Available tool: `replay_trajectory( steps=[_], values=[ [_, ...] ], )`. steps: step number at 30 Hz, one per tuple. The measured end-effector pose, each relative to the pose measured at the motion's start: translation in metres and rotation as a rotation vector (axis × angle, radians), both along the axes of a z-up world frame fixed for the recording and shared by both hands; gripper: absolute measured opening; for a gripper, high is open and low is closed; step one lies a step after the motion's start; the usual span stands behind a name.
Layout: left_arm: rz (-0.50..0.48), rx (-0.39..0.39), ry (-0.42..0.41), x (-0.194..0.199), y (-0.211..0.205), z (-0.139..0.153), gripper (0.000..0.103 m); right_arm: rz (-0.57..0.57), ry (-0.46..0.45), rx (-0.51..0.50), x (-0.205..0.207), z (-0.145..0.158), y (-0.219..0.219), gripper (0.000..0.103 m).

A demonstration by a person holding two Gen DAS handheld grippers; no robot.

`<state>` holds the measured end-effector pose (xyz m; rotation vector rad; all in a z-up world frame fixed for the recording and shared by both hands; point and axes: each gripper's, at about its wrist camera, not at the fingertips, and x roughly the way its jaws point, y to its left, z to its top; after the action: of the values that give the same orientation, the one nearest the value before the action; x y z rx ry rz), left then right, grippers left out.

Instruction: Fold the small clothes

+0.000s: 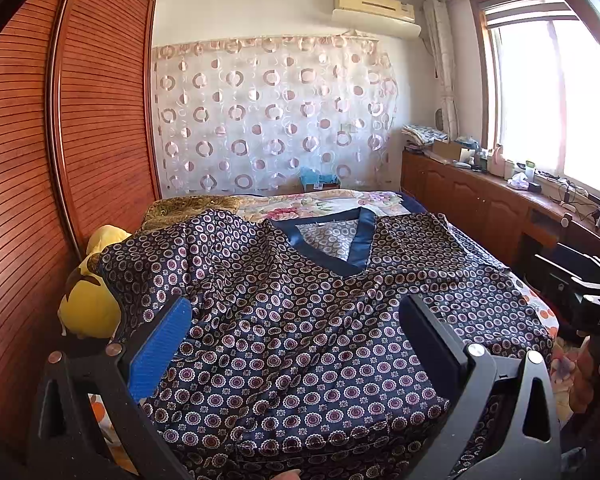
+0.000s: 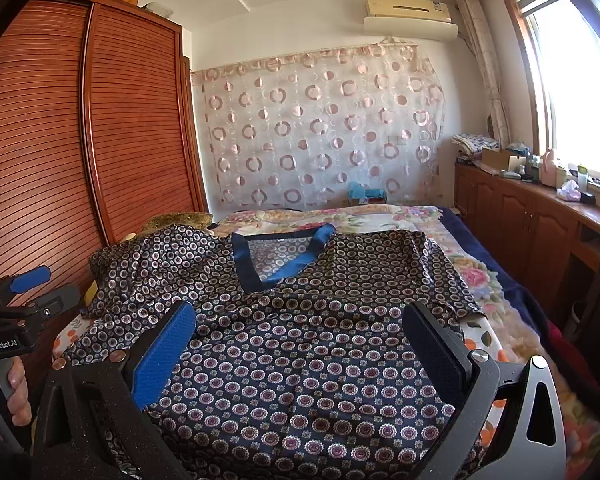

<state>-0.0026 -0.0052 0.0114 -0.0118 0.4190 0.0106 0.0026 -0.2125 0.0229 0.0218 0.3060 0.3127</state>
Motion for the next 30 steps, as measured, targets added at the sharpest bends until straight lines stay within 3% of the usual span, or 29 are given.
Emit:
replay_trajectory(
  steps=[30],
  values=[
    [0.001, 0.015, -0.01, -0.0069, 0.0001, 0.0045, 0.103, 0.001, 0.001, -0.005, -0.0011, -0.0019, 0.0027, 0.103]
  ],
)
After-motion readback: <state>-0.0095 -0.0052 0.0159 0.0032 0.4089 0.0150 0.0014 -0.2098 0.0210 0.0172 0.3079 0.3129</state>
